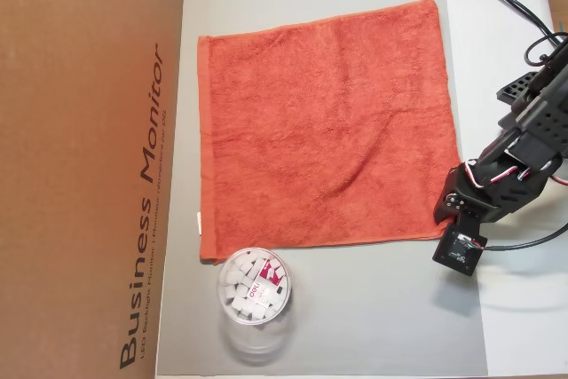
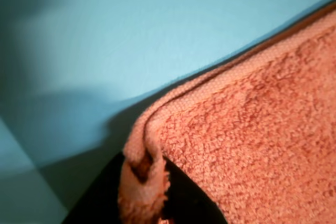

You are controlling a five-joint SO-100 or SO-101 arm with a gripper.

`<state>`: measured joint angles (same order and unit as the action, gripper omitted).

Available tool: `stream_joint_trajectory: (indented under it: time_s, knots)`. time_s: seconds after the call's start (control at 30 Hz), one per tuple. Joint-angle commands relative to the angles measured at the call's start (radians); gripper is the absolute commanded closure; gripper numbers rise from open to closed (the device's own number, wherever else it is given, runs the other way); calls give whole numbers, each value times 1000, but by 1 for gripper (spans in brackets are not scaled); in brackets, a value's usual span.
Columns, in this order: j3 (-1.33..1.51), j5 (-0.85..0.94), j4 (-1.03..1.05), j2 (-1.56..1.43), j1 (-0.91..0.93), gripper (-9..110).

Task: Fold the blanket.

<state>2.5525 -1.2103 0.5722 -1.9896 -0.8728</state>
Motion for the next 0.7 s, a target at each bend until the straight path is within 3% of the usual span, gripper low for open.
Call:
stream_joint_trajectory:
  time_s: [0.0, 0.67]
  knots:
    - [11, -6, 5, -91, -3, 102]
    - [-2, -6, 5, -391, -2, 102]
